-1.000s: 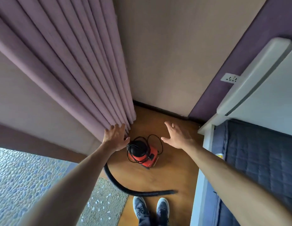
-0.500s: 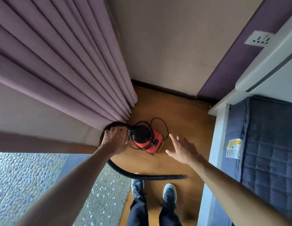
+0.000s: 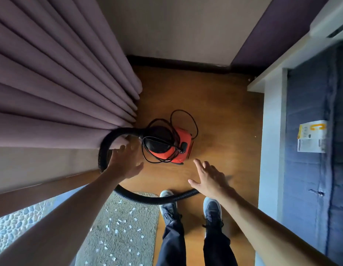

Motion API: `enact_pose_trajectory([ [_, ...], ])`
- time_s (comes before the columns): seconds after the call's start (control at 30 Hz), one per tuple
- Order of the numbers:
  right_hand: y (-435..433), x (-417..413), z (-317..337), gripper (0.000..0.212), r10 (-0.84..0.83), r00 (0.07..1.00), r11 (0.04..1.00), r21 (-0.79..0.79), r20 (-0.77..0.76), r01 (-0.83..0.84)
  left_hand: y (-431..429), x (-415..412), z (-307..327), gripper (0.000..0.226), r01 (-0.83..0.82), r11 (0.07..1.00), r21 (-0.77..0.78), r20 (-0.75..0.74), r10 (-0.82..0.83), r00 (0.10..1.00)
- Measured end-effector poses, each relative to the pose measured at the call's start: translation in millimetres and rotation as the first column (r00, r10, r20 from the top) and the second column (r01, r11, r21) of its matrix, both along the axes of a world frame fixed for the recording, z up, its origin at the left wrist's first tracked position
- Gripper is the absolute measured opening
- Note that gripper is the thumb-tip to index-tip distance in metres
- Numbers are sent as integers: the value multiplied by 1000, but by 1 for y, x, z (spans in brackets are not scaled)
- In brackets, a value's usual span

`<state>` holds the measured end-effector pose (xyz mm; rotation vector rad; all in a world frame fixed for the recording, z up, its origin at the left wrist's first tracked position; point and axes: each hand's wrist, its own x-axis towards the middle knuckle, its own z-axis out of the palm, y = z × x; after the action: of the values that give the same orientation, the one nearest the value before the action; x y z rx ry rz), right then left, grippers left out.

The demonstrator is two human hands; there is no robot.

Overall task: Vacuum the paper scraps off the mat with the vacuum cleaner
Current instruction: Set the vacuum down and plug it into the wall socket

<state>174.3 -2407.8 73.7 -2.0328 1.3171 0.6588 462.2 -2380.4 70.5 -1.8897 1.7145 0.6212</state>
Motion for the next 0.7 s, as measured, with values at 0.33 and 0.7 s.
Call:
enact_pose_trajectory([
  [0.33,12,45,-97,70,-385,920,912,183,75,366,-23,26,-100,69,9,1000,1,-63,-9,998],
  [0.7,-31,108,-167,34,-895,-390,-433,636,-218,638,-38,22,-162,52,-36,997,-61,-144,27,989],
])
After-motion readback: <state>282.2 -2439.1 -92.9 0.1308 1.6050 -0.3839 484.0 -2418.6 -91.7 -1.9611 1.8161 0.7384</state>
